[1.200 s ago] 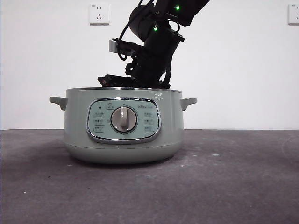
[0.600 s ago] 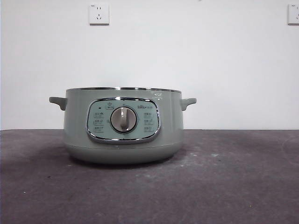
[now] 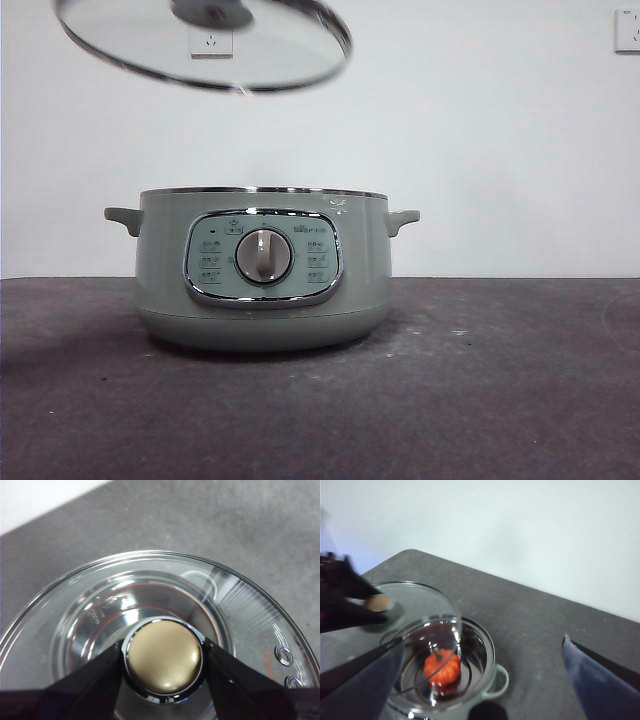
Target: Pick up the pumpkin,open the lid,put the pumpkin in the pot,close the lid
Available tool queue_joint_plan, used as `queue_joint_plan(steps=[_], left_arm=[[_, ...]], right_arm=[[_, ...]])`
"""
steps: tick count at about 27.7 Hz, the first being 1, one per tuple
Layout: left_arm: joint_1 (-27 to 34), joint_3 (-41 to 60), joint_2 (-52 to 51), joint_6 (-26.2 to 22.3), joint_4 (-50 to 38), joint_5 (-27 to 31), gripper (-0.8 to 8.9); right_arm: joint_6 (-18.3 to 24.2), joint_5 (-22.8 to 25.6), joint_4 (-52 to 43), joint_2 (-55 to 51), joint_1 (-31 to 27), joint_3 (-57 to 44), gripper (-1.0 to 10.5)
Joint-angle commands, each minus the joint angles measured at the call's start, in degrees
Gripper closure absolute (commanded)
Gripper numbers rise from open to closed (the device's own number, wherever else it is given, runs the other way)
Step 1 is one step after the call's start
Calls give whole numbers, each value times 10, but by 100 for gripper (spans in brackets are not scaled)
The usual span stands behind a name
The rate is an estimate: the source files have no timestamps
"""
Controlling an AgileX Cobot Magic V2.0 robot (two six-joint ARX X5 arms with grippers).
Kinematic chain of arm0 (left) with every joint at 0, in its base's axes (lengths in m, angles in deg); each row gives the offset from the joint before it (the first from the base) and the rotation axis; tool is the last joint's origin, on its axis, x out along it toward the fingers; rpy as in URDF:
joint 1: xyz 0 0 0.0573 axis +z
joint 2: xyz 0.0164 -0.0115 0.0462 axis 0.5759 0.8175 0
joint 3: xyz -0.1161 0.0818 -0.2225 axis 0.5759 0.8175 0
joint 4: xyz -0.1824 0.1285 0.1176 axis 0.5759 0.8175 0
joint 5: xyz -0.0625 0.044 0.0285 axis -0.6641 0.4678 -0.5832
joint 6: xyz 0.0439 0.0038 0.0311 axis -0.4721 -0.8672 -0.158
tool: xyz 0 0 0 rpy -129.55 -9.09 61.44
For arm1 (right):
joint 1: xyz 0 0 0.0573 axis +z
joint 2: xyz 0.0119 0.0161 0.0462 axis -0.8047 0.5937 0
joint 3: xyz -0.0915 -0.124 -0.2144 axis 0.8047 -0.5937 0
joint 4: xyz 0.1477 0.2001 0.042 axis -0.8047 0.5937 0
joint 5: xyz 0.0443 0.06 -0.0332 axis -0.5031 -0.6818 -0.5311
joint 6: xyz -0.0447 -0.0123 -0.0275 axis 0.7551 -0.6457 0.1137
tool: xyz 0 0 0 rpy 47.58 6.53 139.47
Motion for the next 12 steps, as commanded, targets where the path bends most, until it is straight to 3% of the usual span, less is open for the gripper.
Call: queue_joint_plan(steps=[1, 12], left_arm=[[-7, -9, 22, -11, -44, -5, 821], [-7, -9, 103, -13, -94, -5, 822]], right_arm=[[-5, -1, 20, -10, 0, 0, 289], [-5, -1, 60, -21, 0, 0, 289]])
